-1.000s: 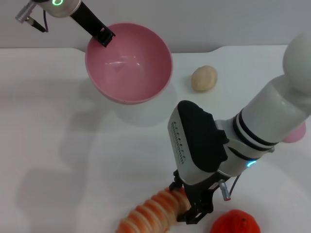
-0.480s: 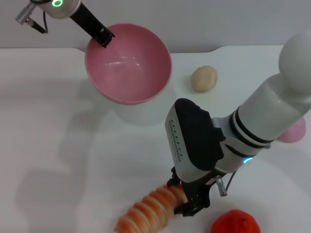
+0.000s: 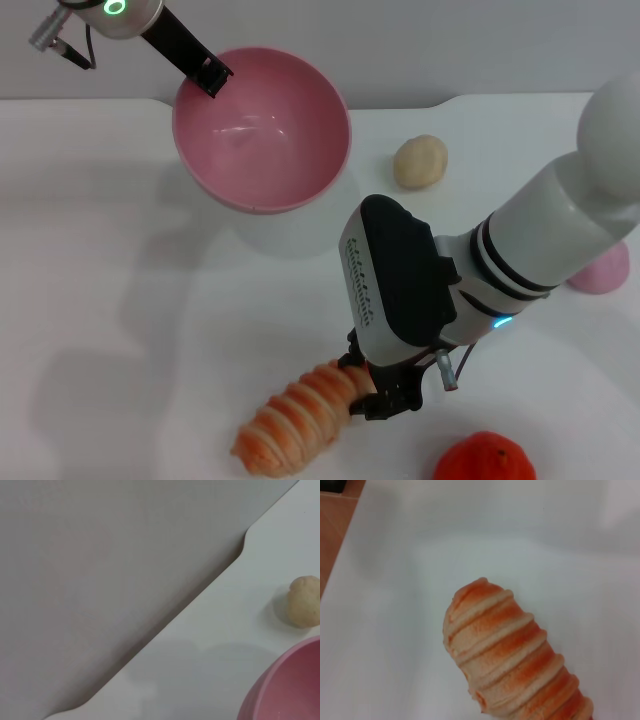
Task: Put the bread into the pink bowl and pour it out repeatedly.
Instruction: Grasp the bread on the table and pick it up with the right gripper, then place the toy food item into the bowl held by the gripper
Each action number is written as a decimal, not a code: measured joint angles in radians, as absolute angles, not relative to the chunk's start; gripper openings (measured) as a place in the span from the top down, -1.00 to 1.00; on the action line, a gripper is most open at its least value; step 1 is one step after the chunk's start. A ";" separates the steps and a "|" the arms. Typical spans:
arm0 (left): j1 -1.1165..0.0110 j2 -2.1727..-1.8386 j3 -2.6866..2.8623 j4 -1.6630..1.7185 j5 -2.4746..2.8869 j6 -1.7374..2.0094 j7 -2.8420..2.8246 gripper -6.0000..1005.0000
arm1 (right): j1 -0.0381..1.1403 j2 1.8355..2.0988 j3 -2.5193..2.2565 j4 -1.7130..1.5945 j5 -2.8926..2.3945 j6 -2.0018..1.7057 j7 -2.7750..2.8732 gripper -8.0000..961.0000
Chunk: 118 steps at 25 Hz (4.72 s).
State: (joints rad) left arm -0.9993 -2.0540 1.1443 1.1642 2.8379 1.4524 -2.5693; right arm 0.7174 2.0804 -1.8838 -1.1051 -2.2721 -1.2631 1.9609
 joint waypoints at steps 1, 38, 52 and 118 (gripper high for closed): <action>-0.999 -2.054 1.144 1.164 2.838 1.452 -2.569 0.91 | 0.718 2.080 -1.884 -1.105 -2.272 -1.263 1.961 -0.11; -0.990 -2.054 1.144 1.163 2.839 1.444 -2.568 0.91 | 0.642 2.081 -1.895 -1.230 -2.320 -1.268 1.977 0.50; -0.984 -2.053 1.144 1.146 2.839 1.414 -2.560 0.91 | 0.476 2.077 -1.877 -1.505 -2.308 -1.233 1.928 0.54; -0.903 -2.066 1.366 1.132 2.582 1.375 -2.567 0.91 | 0.210 2.075 -1.412 -1.667 -2.002 -1.225 1.694 0.62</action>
